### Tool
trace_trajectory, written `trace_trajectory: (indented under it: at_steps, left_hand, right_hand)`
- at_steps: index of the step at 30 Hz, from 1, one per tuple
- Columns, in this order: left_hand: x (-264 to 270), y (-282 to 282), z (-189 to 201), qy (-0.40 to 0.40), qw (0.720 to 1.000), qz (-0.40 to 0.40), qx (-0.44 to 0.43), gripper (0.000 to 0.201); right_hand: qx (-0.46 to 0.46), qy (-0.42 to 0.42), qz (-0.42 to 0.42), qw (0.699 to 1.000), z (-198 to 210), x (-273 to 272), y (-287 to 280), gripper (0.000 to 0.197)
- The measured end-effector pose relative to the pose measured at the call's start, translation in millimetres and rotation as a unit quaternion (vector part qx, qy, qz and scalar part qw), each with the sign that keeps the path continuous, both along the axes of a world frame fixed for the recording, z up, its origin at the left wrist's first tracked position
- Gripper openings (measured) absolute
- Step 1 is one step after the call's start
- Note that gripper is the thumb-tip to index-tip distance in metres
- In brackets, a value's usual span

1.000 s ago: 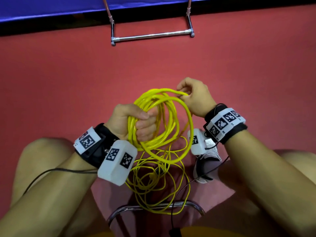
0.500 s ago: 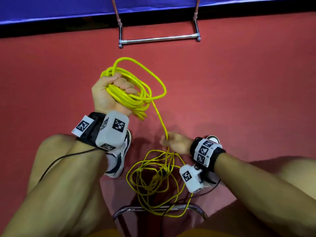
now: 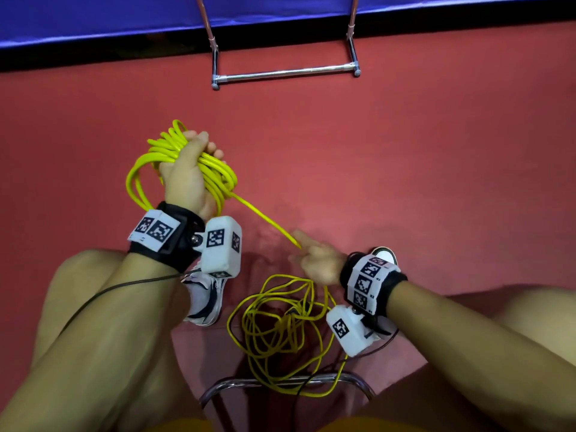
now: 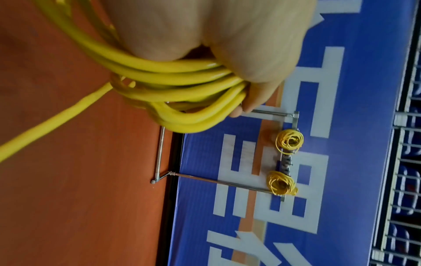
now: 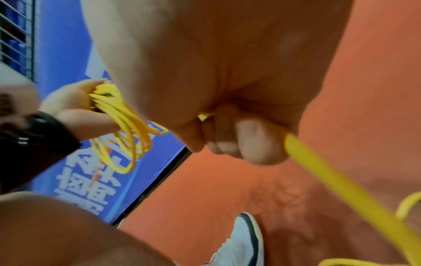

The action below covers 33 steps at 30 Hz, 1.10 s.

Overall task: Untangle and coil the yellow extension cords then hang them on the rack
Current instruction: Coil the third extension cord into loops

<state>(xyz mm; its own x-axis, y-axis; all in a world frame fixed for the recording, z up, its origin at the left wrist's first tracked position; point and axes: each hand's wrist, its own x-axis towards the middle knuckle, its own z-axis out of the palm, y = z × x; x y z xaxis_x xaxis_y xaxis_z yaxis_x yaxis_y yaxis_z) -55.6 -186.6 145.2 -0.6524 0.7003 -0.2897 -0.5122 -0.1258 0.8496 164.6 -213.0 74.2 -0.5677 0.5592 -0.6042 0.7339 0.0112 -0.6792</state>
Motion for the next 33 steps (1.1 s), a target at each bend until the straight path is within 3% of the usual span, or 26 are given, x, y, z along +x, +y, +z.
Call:
trace_trajectory:
  at_steps: [4, 6, 8, 10, 12, 14, 16, 18, 20, 23, 25, 27, 29, 31, 33]
  left_hand:
    - [3.8, 1.0, -1.0, 0.034, 0.999, 0.014, 0.017, 0.033]
    - [5.7, -1.9, -6.2, 0.111, 0.993, -0.026, -0.019, 0.029]
    - [10.5, -7.7, -13.8, 0.261, 0.951, -0.119, -0.117, 0.015]
    - [13.9, -12.4, -25.8, 0.341, 0.893, -0.21, -0.205, 0.031]
    - [22.8, -16.6, -28.5, 0.297, 0.885, -0.286, -0.216, 0.022]
    - [33.3, -19.5, -27.5, 0.22, 0.889, -0.352, -0.195, 0.025]
    - [45.2, -23.6, -19.3, 0.192, 0.872, -0.404, -0.2, 0.028]
    - [53.2, -29.4, -12.8, 0.16, 0.839, -0.462, -0.237, 0.061]
    - [61.6, -35.0, -7.1, 0.1, 0.824, -0.518, -0.208, 0.07]
    - [62.9, -41.6, -2.0, 0.02, 0.812, -0.563, -0.148, 0.059]
    - [62.4, -43.6, -1.6, 0.025, 0.809, -0.568, -0.146, 0.054]
    - [63.8, -44.5, -0.9, 0.034, 0.827, -0.54, -0.151, 0.039]
    - [62.8, -43.7, 0.4, 0.018, 0.85, -0.504, -0.15, 0.029]
    - [59.5, -43.7, 3.5, -0.029, 0.852, -0.505, -0.134, 0.027]
    - [55.9, -46.4, 8.0, -0.078, 0.831, -0.543, -0.091, 0.031]
  right_hand:
    - [0.114, 0.031, 0.15, 0.982, 30.6, -4.5, -10.1, 0.027]
    - [0.122, 0.08, 0.179, 0.973, 38.0, -9.3, -14.2, 0.019]
    - [0.144, 0.14, 0.196, 0.96, 45.6, -12.3, -11.5, 0.014]
    - [0.181, 0.19, 0.187, 0.947, 53.4, -12.5, -4.6, 0.014]
    - [0.223, 0.236, 0.121, 0.938, 56.3, -9.8, 5.7, 0.018]
    - [0.272, 0.27, 0.009, 0.923, 58.3, -7.0, 16.1, 0.02]
    - [0.285, 0.277, -0.077, 0.915, 59.0, -4.6, 27.8, 0.023]
    - [0.271, 0.263, -0.12, 0.918, 60.4, -1.9, 36.7, 0.033]
    - [0.24, 0.25, -0.145, 0.927, 63.2, 1.5, 43.9, 0.042]
    - [0.088, 0.303, -0.155, 0.936, 68.8, 10.0, 55.0, 0.036]
    - [0.039, 0.328, -0.146, 0.933, 70.2, 15.7, 59.3, 0.038]
    - [0.057, 0.321, -0.127, 0.937, 72.3, 16.2, 58.7, 0.037]
    - [0.159, 0.283, -0.095, 0.941, 69.3, 16.5, 58.9, 0.037]
    - [0.279, 0.223, -0.046, 0.933, 63.8, 21.2, 63.5, 0.059]
    - [0.243, 0.192, -0.023, 0.95, 64.6, 25.9, 66.1, 0.094]
